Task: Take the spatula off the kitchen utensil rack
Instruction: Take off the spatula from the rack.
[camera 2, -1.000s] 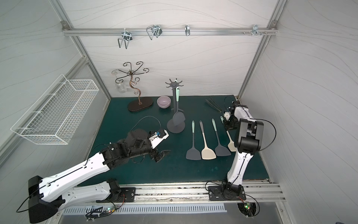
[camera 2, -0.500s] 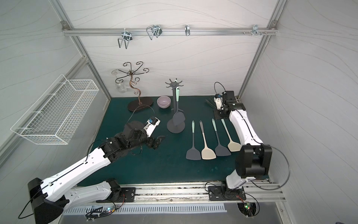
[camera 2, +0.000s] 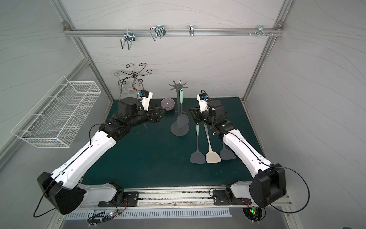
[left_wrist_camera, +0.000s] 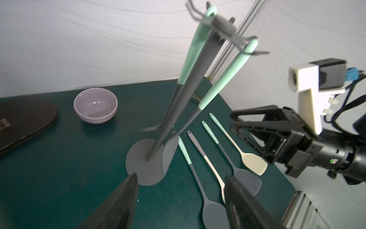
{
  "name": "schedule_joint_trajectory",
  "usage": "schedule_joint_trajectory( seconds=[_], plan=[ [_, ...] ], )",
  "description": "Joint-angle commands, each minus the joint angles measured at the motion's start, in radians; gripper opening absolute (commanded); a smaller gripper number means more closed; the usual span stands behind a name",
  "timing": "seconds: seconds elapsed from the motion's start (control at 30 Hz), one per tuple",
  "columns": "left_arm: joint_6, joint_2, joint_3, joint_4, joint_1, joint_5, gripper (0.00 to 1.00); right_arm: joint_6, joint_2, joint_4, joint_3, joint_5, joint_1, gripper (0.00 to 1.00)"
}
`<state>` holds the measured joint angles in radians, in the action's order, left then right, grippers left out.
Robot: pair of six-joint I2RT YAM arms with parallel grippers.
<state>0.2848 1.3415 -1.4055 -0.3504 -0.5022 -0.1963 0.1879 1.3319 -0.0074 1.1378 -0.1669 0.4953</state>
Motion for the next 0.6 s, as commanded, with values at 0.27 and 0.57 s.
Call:
schedule_joint_trajectory(
  seconds=[0.27,0.57],
  plan=[
    [-0.030,0.171,-0.349,0.047,0.005,-0.034,0.68,0.015,0.133,0.222,0.078,0.012,0.101,0.46],
    [-0.069,0.199,-0.415,0.053,0.009,-0.031,0.69,-0.004,0.212,0.271,0.107,0.106,0.129,0.44]
  ],
)
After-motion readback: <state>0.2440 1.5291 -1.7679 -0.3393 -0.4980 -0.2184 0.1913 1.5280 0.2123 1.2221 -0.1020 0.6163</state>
